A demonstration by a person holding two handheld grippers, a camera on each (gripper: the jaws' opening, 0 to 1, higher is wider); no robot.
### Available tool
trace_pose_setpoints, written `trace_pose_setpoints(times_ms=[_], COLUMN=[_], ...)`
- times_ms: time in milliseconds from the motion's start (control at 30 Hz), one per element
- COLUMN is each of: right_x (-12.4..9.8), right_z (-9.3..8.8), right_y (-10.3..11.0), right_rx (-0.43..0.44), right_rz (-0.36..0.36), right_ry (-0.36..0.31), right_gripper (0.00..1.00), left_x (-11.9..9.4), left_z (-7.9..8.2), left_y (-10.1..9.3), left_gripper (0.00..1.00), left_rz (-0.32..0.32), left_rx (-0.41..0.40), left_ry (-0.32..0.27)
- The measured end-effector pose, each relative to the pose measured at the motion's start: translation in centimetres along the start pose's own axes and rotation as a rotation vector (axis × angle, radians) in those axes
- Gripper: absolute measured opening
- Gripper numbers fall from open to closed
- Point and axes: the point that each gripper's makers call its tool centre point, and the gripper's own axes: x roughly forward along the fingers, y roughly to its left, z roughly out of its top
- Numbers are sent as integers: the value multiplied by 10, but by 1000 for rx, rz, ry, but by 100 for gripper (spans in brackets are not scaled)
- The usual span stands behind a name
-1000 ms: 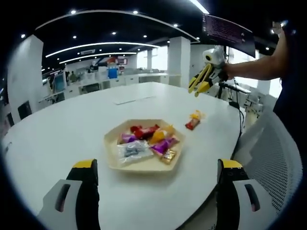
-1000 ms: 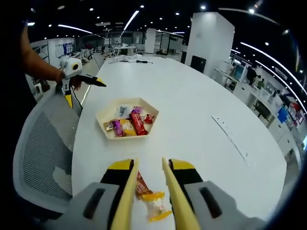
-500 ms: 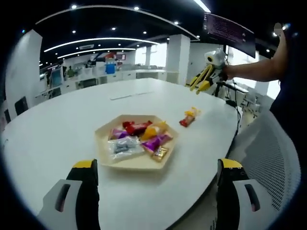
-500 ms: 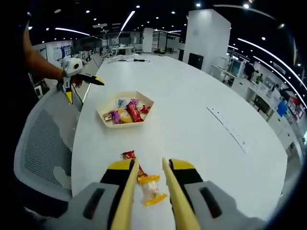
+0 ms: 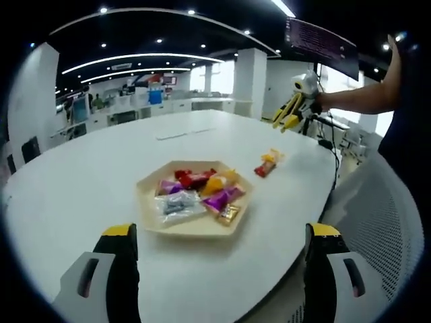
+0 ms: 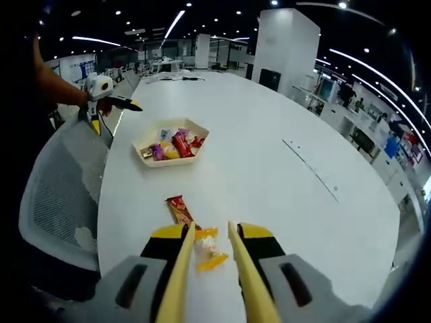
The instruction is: Place the target food into the container with the food tongs after gripping and lifting it, then release it inside without dropping or visibly crushing the food.
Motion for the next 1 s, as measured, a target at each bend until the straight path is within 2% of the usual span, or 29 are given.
trace_pose_setpoints(times_ms=[167, 300, 433, 667, 800, 867, 900, 933, 1000], right_x=[0, -1, -1, 2, 8, 11, 12, 13, 14], right_z=[-4, -5, -7, -12, -18, -21, -22, -22, -24], right_y=[1, 2, 2, 3, 4, 4, 4, 4, 4], right_rx=[-13, -18, -31, -34, -61, -63, -74, -74, -79], right_rz=[6, 10, 10, 19, 27, 30, 27, 28, 30], right_ry=[10, 11, 13, 23, 41, 42, 38, 38, 35], right_gripper=[28, 28, 28, 28, 28, 28, 28, 28, 28], left_x=[-2, -4, -3, -2, 0, -1, -2, -3, -2], left_z=[5, 12, 8, 2, -4, 1, 4, 2, -1], left_y=[1, -5, -9, -1, -2, -1, -2, -1, 2], left_gripper=[100, 100, 100, 100, 100, 100, 100, 100, 100], left_rz=[11, -28, -31, 17, 8, 17, 9, 10, 20], left_rx=[2, -35, -5, 27, 34, 54, 18, 1, 12], left_ry=[-20, -67, -54, -30, -6, -23, -45, -31, -20])
